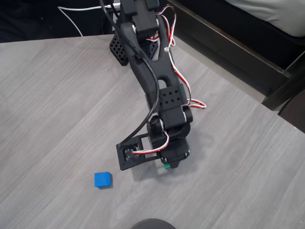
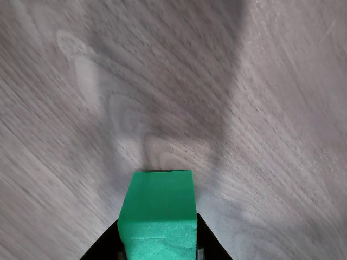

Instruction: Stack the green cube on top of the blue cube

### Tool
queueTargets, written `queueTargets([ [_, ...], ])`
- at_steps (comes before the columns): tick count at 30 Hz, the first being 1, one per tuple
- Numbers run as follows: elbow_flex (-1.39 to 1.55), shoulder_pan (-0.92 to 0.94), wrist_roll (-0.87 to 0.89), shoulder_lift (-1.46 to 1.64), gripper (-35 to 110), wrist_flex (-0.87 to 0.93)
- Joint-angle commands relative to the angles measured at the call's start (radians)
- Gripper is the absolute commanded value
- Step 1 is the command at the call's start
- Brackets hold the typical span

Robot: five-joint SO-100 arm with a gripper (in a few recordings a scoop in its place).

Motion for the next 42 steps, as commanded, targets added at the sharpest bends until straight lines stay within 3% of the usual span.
queueTargets([
  [1,-0.046,0.017,0.002,0.009,0,0.009],
  [11,-0.264,0.25,-0.146,0.124,0,0.262],
  [25,-0.264,0.494,-0.299,0.147,0,0.164],
  [42,-0.268,0.499,-0.285,0.025,0,0.103],
])
